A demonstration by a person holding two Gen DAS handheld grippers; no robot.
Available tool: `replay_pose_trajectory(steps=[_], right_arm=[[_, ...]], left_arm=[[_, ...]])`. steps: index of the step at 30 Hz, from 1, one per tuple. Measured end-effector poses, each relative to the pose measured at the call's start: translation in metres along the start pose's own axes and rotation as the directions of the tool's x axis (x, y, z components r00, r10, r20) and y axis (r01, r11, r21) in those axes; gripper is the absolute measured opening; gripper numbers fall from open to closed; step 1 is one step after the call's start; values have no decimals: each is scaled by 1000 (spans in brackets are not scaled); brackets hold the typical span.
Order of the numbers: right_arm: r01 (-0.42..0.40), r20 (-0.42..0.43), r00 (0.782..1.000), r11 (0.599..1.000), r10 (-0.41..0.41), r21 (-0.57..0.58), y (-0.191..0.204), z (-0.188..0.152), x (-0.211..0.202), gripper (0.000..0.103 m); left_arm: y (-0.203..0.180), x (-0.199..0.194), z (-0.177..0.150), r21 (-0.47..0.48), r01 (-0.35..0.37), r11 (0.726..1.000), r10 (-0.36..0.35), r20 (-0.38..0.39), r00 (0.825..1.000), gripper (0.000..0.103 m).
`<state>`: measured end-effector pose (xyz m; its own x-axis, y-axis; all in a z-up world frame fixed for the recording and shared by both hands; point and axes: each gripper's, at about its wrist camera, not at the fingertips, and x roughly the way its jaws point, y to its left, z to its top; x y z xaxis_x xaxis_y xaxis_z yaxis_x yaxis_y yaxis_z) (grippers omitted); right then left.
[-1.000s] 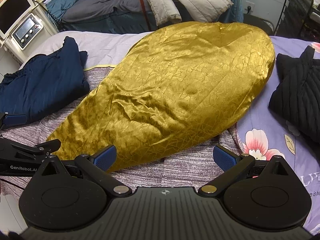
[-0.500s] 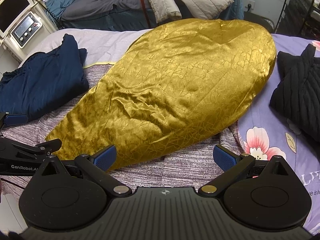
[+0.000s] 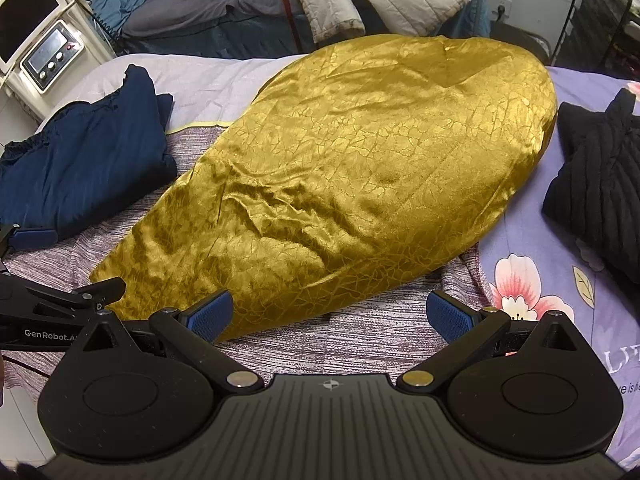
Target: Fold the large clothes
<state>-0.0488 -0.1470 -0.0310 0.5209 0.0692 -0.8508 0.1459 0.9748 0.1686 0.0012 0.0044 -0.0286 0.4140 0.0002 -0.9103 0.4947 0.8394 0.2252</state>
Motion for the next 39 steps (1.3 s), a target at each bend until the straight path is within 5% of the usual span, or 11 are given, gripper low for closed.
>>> replay_pose_trajectory(steps=[7,13,17,22,27,33,39], right_arm=[[-26,9,1000,1000,26,4,-1,4,6,102],[-19,20,1000,999,19,-31,3,18,21,102],[-23,21,999,994,25,-111,15,43,44,102],[50,126,992,975,-23,-216,23,104,88,102],[76,25,997,997,-76,-4,1,175,151,102],[4,-69,998,998,0,58,62,207,214,102],[213,-201,956,977,-215,-33,118,182,293,103]], left_arm=[[16,21,-4,-35,25,999,-26,-9,1000,103],[59,50,-23,-107,-40,993,37,-33,999,103],[96,51,-43,-227,-35,973,29,-28,999,103],[119,51,-71,-269,-72,960,58,-61,996,103],[129,51,-87,-291,-102,951,76,-101,992,103],[142,50,-92,-385,-81,919,42,-107,993,103],[146,49,-89,-394,-87,915,51,-102,994,103]])
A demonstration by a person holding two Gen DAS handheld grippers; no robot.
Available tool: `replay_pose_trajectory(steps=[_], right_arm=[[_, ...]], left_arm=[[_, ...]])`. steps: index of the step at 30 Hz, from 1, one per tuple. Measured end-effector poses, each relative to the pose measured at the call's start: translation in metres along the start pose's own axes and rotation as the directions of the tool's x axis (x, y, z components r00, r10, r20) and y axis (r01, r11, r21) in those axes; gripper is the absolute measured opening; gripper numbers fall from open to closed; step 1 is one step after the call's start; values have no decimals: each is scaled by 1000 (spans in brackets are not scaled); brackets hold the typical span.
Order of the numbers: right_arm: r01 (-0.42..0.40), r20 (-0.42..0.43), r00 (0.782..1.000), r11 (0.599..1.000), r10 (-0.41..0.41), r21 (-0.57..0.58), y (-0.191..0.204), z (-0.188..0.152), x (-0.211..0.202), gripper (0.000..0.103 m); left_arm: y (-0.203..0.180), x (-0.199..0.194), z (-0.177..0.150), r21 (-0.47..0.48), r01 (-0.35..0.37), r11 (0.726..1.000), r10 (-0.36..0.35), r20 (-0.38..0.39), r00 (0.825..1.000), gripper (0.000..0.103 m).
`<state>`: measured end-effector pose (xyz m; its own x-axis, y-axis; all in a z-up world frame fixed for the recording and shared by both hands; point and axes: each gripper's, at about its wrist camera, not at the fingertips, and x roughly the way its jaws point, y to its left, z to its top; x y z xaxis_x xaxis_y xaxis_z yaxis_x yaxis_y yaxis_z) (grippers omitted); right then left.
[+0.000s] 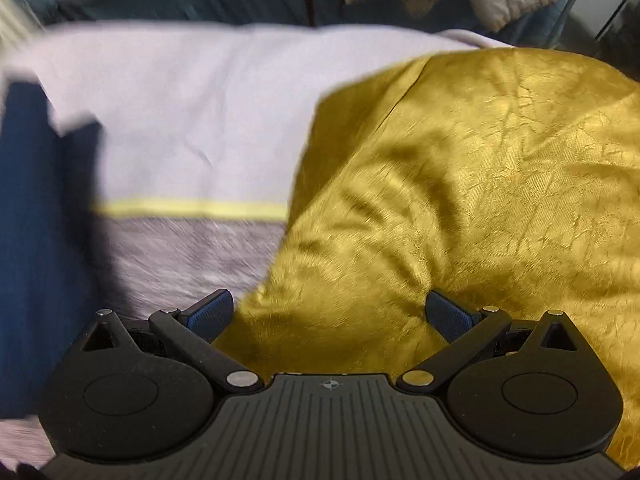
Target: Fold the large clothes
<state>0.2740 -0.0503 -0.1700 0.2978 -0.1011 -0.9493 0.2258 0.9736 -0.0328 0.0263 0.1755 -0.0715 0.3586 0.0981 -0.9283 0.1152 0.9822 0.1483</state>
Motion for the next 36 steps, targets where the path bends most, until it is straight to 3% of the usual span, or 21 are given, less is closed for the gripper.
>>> replay_pose_trajectory(steps=[1,3,5,7,10,12,16,19,21,25,28,30,32,33,35,36], right_arm=[[36,12,999,999,-36,-37,6,-4,6,101],[87,77,994,991,-80,-101,10,-16,8,86],[52,137,990,990,-34,-129,4,-26,-3,41],[-30,205,977,991,57,-133,-14,-36,-27,21],[-156,303,937,984,175,-87,-55,-62,-72,16],[-188,365,911,981,190,-42,-90,-89,-109,16],[-177,473,872,982,129,59,-169,-154,-173,14],[-147,486,873,971,38,189,-227,-210,-200,13],[-117,471,881,946,-43,303,-261,-254,-207,6],[-72,405,899,856,-168,513,-311,-325,-207,5],[-40,332,915,768,-228,640,-329,-365,-196,5],[-14,266,929,693,-258,720,-338,-387,-187,9],[-25,239,940,648,-245,761,-343,-404,-180,14],[-38,242,939,627,-244,778,-345,-413,-180,22],[-77,274,929,598,-247,798,-345,-422,-183,72],[-98,306,916,595,-259,798,-348,-431,-191,79]], left_arm=[[-1,1,1,1,3,1000,-3,1,1000,103],[-1,2,2,5,13,1000,-13,1,1000,103],[-4,5,2,14,24,1000,-24,-1,1000,103],[-7,8,4,32,42,999,-42,-3,999,103],[-14,9,10,72,63,995,-64,10,998,103],[-21,7,18,103,76,992,-79,28,996,103],[-43,1,42,166,113,980,-126,67,990,103],[-66,-6,63,221,159,962,-184,99,978,103],[-86,-13,75,268,182,946,-221,124,967,103],[-135,-25,92,367,227,902,-295,138,946,103],[-175,-31,94,429,294,854,-368,100,925,103],[-196,-32,86,466,328,822,-406,75,911,103],[-216,-32,77,502,342,794,-422,51,905,103],[-225,-30,71,518,344,783,-423,37,906,103],[-234,-27,55,544,352,761,-422,3,907,103],[-236,-26,48,555,358,751,-423,-12,906,103]])
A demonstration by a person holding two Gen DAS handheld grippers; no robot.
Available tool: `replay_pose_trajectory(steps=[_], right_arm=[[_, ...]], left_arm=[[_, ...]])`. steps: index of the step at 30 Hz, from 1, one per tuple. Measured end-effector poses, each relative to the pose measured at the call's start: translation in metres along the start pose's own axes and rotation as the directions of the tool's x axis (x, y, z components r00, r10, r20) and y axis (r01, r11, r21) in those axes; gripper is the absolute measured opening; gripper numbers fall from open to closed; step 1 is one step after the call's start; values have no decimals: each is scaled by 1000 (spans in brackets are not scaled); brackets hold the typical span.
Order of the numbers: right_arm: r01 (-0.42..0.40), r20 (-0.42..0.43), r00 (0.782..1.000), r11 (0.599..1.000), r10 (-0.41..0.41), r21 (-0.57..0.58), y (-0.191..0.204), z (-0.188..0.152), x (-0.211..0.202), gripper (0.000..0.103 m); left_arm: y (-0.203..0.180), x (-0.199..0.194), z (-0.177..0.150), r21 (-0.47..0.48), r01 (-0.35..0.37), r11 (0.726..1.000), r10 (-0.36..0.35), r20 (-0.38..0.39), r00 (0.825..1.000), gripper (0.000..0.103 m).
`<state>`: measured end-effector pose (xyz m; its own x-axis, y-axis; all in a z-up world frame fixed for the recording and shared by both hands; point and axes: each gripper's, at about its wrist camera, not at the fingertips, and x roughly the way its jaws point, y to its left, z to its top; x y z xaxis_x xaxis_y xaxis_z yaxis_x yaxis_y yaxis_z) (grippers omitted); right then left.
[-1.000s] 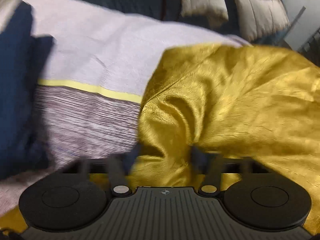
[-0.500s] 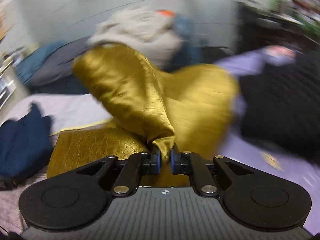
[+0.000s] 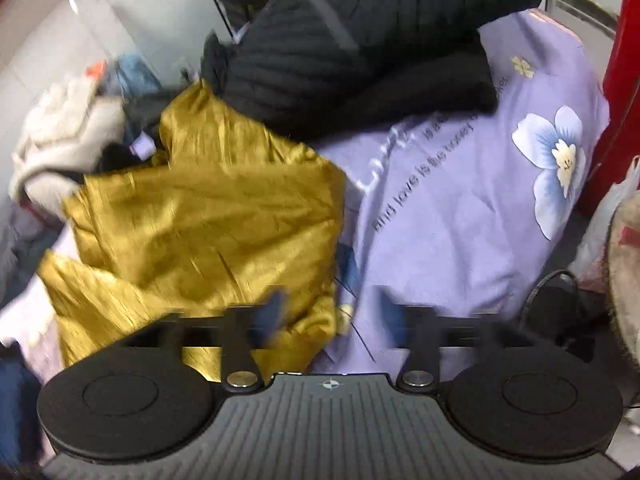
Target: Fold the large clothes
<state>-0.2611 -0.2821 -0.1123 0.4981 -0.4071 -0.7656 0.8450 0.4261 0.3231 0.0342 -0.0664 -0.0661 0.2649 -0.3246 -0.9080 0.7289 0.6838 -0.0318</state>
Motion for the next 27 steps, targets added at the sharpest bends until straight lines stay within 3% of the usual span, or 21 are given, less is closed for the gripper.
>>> replay_pose_trajectory(steps=[2,8,13,18,22,27], right_arm=[[-21,55,998,1000,21,5,0,9,-8,82],[-118,80,990,992,114,41,19,43,17,100],[-170,71,985,963,159,210,17,68,47,100],[-141,-15,987,917,158,373,-6,83,91,100],[-75,-101,987,921,122,383,-16,81,124,100],[-106,-146,972,901,183,420,-20,71,146,100]], left_arm=[[-4,2,-8,16,10,1000,-10,-14,1000,103],[19,4,-8,-16,1,1000,-1,-21,1000,103],[54,-6,17,-107,-11,994,15,41,999,103],[70,3,54,-184,25,983,-15,59,998,103],[59,37,76,-179,58,982,-57,9,998,103],[43,84,103,-156,65,986,-67,-9,998,103]])
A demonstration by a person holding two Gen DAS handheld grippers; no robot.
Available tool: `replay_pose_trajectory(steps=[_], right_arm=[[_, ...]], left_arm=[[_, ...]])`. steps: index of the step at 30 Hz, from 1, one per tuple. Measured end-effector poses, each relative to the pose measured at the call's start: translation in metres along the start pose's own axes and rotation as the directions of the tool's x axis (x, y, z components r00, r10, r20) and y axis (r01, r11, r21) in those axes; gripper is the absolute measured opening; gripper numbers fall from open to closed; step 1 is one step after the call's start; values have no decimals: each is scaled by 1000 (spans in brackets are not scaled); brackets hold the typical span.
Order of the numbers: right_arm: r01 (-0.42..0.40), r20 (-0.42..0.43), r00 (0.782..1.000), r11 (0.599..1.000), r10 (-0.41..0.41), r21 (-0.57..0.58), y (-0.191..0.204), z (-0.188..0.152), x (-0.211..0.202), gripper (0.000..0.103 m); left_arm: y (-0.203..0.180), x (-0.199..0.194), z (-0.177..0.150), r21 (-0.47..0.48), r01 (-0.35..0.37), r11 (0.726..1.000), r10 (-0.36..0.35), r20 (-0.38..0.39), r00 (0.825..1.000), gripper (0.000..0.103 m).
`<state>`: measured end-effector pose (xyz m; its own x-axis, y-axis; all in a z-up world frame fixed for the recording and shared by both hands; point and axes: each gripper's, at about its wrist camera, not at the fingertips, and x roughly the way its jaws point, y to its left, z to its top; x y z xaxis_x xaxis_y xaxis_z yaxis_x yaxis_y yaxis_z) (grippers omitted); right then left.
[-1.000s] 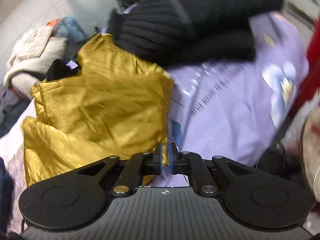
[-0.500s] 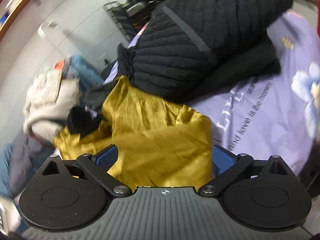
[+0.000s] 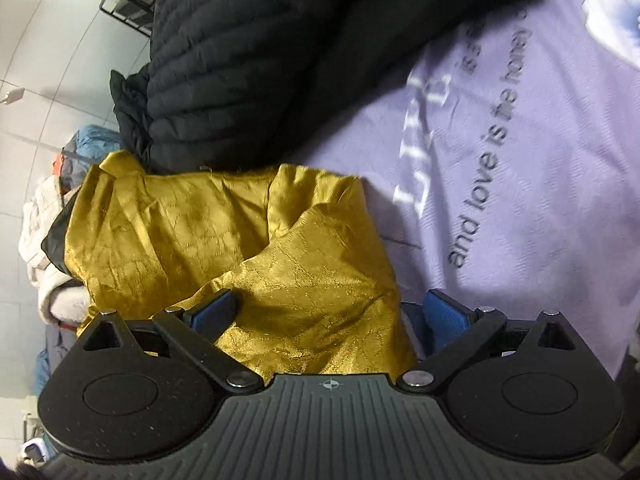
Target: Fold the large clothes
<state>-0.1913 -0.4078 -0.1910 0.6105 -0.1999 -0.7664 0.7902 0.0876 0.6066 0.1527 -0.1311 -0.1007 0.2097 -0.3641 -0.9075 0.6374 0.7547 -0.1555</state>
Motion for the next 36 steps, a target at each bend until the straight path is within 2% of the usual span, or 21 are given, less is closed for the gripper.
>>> replay_pose_trajectory(steps=[7,12,14,16,17,18,19,21,22,23,25,28,30,33,36], right_arm=[[-18,-37,999,999,17,-31,4,7,15,99],[-22,-46,999,999,20,-33,1,9,15,98],[-17,-52,999,999,15,-38,-3,8,14,98],[-21,-51,998,999,19,-41,-6,5,11,97],[-26,-49,999,999,24,-42,-8,4,10,96],[-30,-47,998,999,28,-44,-10,4,9,95],[-33,-45,998,998,31,-44,-11,4,8,91],[-56,-45,998,997,53,-49,-14,2,5,65],[-66,-47,997,996,64,-62,-13,2,4,42],[-56,-45,998,995,53,-80,-10,1,4,32],[-52,-31,998,991,49,-123,-4,-1,-1,19],[-72,4,997,977,74,-199,13,-9,-16,16],[-85,37,994,952,100,-294,31,-16,-32,14],[-103,84,984,892,156,-441,61,-29,-61,14],[-141,108,965,820,240,-554,91,-43,-91,13]], left_arm=[[-3,76,53,-73,-15,997,10,-77,997,103],[-22,129,73,-98,-6,995,-11,-177,984,103],[-35,134,71,-93,-9,996,-6,-157,988,103],[-49,128,67,-59,8,998,-14,-105,994,103],[-56,125,65,-37,15,999,-18,-89,996,96],[-61,120,64,-19,22,1000,-24,-76,997,82],[-63,112,63,-18,47,999,-48,-57,997,69],[-62,91,61,-37,104,994,-104,10,995,65],[-60,80,60,-53,128,990,-126,39,991,64],[-55,67,59,-73,154,985,-149,70,986,62],[-40,39,56,-125,193,973,-175,138,975,62],[-3,-10,47,-209,245,947,-189,255,948,61],[21,-50,37,-231,246,941,-160,338,927,62],[51,-114,17,-247,201,948,-73,446,892,62],[84,-177,-19,-305,150,940,39,535,844,62]])
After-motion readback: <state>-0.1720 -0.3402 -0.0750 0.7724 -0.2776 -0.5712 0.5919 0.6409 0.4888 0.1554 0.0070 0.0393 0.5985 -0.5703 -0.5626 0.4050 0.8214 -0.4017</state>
